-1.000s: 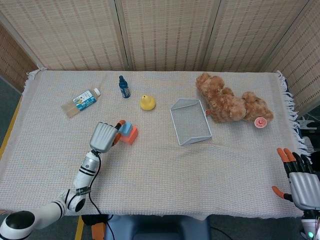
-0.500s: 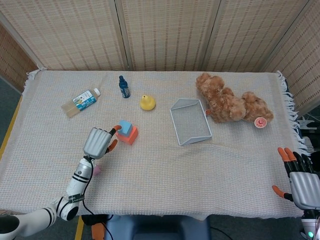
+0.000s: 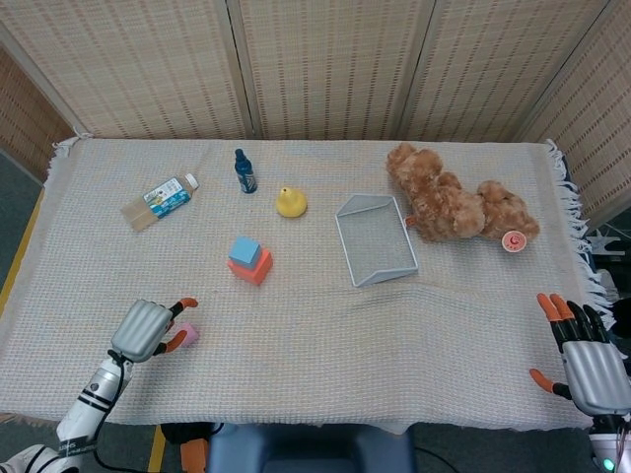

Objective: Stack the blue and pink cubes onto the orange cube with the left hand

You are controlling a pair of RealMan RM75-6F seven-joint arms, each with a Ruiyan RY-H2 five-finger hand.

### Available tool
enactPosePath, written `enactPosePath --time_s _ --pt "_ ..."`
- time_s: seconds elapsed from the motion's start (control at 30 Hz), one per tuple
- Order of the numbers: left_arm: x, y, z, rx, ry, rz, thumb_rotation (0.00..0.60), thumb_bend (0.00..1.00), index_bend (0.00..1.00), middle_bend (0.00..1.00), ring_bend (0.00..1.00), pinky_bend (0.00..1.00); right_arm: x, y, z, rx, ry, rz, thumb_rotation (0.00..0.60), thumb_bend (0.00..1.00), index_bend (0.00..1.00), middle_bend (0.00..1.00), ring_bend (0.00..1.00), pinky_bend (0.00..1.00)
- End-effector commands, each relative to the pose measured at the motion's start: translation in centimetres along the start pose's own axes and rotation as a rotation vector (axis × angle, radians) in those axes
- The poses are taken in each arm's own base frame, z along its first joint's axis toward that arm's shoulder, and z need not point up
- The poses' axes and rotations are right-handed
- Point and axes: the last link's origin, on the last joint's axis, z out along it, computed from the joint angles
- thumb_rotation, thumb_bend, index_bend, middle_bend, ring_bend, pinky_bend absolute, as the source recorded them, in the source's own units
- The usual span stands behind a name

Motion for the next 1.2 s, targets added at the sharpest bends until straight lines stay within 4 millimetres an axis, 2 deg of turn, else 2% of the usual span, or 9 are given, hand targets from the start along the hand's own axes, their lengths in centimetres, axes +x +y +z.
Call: enactPosePath --time_s 0.03,0.17,0.27,0.4,0.7,0.97,1.2 --pt "-0.7 -0.5 -1.3 -0.012 -0.014 0.075 0.6 0.32 0.28 1.0 1.0 1.0 -0.1 -0.1 -0.1 0.004 -0.003 -0.002 0.6 0.07 0.0 0.0 0.0 0.0" --pt "-1.6 -0.8 -1.2 -0.046 0.039 0.12 0.6 0.31 0.28 1.0 1.0 1.0 -0.2 -0.3 -0.1 0.009 -0.005 0.0 0.6 0.07 0.0 0.0 0.0 0.0" --pt "-3.0 -1.0 -1.0 -0.057 0.008 0.143 0.6 0.31 0.28 1.0 1.0 1.0 -0.1 -0.4 -0.2 0.016 0.009 0.005 0.6 0.07 0.0 0.0 0.0 0.0" --pt "-3.8 -1.1 -0.6 -0.06 -0.005 0.173 0.6 0.31 0.28 1.0 1.0 1.0 -0.2 -0.3 -0.1 0.014 0.0 0.004 0.6 0.07 0.0 0.0 0.0 0.0" --pt "-4.4 -1.0 -0.6 -0.07 -0.016 0.211 0.6 0.3 0.29 1.0 1.0 1.0 -0.1 -0.3 -0.2 0.011 0.004 0.004 0.6 0.07 0.0 0.0 0.0 0.0" --pt "-4.6 -0.8 -0.5 -0.081 0.003 0.204 0.6 0.31 0.34 1.0 1.0 1.0 -0.1 -0.4 -0.3 0.013 0.007 0.003 0.6 0.07 0.0 0.0 0.0 0.0" --pt "-5.4 -1.3 -0.1 -0.086 -0.007 0.236 0.6 0.31 0.34 1.0 1.0 1.0 0.0 -0.3 -0.3 0.01 0.004 0.002 0.6 0.07 0.0 0.0 0.0 0.0"
